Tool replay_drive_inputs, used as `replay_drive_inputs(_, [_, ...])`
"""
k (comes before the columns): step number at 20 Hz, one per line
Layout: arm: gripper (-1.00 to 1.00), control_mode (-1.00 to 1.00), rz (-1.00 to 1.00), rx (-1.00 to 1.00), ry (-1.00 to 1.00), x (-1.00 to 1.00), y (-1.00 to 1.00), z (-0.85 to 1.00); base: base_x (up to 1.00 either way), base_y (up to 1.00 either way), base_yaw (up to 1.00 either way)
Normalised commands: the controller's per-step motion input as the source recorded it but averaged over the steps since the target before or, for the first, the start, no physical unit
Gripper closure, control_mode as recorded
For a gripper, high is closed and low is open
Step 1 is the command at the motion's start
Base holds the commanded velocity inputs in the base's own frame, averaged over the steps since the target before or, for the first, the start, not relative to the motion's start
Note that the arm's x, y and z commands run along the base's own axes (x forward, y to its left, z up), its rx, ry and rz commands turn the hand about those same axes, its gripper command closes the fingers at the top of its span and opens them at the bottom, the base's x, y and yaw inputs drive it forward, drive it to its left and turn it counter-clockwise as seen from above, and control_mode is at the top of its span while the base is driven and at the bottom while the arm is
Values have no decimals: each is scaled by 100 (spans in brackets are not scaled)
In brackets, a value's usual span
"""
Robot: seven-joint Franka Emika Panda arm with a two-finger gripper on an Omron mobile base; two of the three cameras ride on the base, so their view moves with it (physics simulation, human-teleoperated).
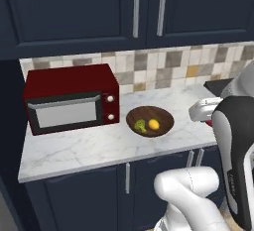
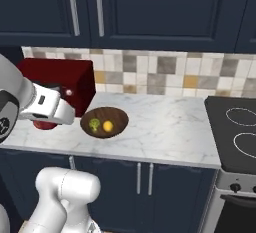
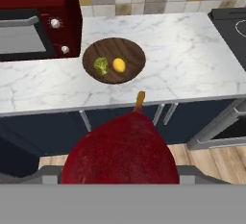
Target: Take the broccoli, pear, and lemon from the freezer and place them in the bowl on the counter.
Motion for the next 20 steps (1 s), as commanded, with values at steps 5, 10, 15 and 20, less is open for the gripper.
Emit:
replay_drive_inputs(5, [100, 100, 0, 0, 0, 0, 0, 0, 54, 0, 1])
replay_drive_inputs(10, [100, 100, 0, 0, 0, 0, 0, 0, 44, -1, 5])
replay_drive_inputs(15, [100, 100, 0, 0, 0, 0, 0, 0, 36, 0, 9])
replay_drive_inputs(20, [100, -100, 0, 1, 4, 13, 0, -8, 15, 0, 1])
